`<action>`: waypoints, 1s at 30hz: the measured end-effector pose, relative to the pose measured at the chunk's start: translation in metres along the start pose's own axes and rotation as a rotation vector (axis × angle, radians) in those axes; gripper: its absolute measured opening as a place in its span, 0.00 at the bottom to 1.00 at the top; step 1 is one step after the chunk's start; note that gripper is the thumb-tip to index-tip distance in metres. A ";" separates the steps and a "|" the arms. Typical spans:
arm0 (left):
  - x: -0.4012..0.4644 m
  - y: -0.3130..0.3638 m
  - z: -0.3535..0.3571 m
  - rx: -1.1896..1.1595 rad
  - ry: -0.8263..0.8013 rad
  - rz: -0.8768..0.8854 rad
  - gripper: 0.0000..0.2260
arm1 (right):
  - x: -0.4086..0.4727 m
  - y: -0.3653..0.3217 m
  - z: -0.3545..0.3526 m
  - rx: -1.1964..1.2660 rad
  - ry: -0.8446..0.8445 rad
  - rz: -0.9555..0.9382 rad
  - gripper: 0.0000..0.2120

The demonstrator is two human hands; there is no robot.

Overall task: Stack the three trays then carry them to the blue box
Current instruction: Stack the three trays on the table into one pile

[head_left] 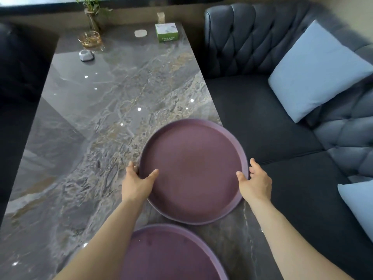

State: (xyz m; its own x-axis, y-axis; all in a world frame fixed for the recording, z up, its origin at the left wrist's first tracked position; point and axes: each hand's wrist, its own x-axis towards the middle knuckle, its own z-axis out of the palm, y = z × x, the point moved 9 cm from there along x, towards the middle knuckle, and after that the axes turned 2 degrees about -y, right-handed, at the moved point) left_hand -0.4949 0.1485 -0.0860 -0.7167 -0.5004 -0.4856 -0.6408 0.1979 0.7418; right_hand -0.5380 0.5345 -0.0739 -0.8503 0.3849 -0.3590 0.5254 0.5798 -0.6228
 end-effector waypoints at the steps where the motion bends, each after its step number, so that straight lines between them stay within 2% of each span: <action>1: 0.000 0.001 0.003 -0.031 -0.017 -0.004 0.46 | 0.003 0.000 0.000 -0.011 0.019 0.005 0.32; 6: -0.005 0.004 0.005 -0.189 -0.068 -0.025 0.42 | 0.007 0.008 -0.008 -0.054 0.082 0.050 0.27; 10: -0.010 0.017 0.001 -0.252 -0.075 0.015 0.40 | 0.005 0.003 -0.020 -0.024 0.149 -0.005 0.20; 17: -0.030 0.028 -0.041 -0.233 0.068 0.067 0.35 | -0.022 -0.006 -0.033 0.121 0.166 0.008 0.25; 22: -0.069 -0.007 -0.088 -0.019 0.219 0.035 0.32 | -0.072 -0.005 -0.020 0.104 0.067 -0.038 0.23; 26: -0.102 -0.063 -0.117 0.127 0.253 0.004 0.28 | -0.123 0.019 -0.005 0.099 0.020 -0.016 0.20; 30: -0.128 -0.124 -0.139 0.190 0.256 -0.063 0.19 | -0.168 0.043 0.003 0.064 0.035 -0.018 0.16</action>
State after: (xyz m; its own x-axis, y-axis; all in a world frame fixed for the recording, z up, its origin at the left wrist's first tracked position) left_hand -0.2860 0.0708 -0.0513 -0.5970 -0.7077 -0.3779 -0.7390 0.3017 0.6024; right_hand -0.3726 0.4925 -0.0429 -0.8576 0.4000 -0.3232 0.5056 0.5407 -0.6723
